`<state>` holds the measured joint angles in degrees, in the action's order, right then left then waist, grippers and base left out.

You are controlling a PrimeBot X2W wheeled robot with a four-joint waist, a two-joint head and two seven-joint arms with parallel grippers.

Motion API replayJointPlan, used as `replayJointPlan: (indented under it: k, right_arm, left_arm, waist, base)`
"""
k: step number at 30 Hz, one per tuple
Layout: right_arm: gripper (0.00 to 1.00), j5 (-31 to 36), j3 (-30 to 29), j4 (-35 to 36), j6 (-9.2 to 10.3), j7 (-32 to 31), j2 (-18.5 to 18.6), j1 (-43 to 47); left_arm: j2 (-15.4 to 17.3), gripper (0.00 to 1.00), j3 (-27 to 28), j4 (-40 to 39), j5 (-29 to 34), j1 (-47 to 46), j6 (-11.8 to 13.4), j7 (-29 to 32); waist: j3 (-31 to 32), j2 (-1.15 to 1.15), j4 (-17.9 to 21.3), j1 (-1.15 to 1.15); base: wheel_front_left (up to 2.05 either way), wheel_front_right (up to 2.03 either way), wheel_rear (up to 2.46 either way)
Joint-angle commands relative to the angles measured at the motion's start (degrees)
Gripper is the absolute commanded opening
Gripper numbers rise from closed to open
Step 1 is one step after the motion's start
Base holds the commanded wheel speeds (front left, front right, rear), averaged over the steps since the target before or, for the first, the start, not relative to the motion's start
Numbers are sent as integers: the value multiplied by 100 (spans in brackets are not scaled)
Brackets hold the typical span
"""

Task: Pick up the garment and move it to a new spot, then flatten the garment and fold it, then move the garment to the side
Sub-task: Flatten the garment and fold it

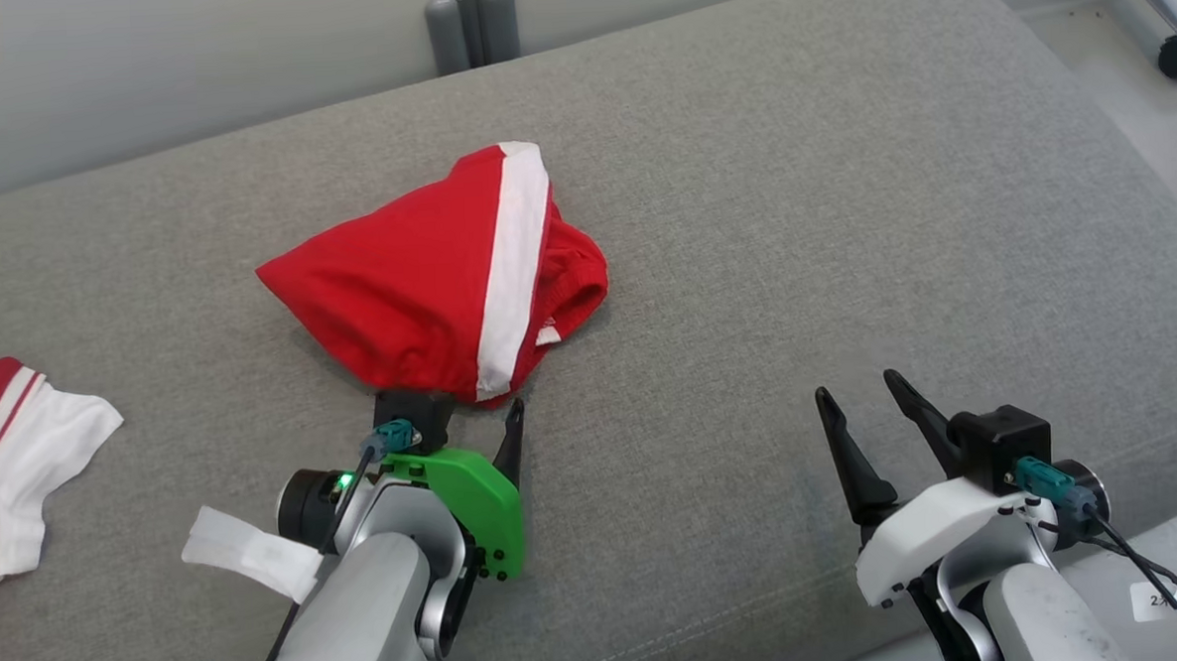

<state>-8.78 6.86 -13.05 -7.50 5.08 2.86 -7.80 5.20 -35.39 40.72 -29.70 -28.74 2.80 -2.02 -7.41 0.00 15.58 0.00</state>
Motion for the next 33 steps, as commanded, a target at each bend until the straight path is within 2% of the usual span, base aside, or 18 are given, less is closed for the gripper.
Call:
replayJointPlan:
  k: [1,12,15,16,17,18,25,33]
  right_arm:
    - [100,13,-12,30,2,33,5,-82]
    - [100,-121,-5,-51,2,169,5,-186]
    - [100,-149,2,-94,2,200,6,-210]
    - [100,-159,-1,-108,2,207,6,-219]
    - [100,-166,-8,-122,2,221,6,-236]
    - [100,-169,-16,-135,2,234,6,-250]
    - [100,-221,-4,-259,2,291,6,-270]
    - [100,-246,24,-370,2,309,6,-283]
  left_arm:
    - [11,100,26,-22,-33,-32,82,-31]
    - [-34,100,241,49,-78,-278,612,-115]
    - [-44,100,210,106,-64,-323,654,-63]
    - [-40,66,204,116,-70,-334,648,-58]
    - [-23,22,196,116,-67,-357,633,-57]
    - [7,0,187,92,-32,-389,640,-113]
    - [228,0,223,-366,115,-500,791,-398]
    - [668,0,279,-1332,336,-897,954,-223]
  waist:
    - [-245,0,235,0]
    - [-481,0,353,0]
    - [-502,0,354,0]
    - [-506,0,348,0]
    - [-508,0,338,0]
    - [-508,0,323,0]
    - [-414,0,147,0]
    - [-233,0,9,0]
  base:
    - [0,0,0]
    - [0,0,0]
    - [0,0,0]
    - [0,0,0]
    - [0,0,0]
    - [0,0,0]
    - [0,0,0]
    - [0,0,0]
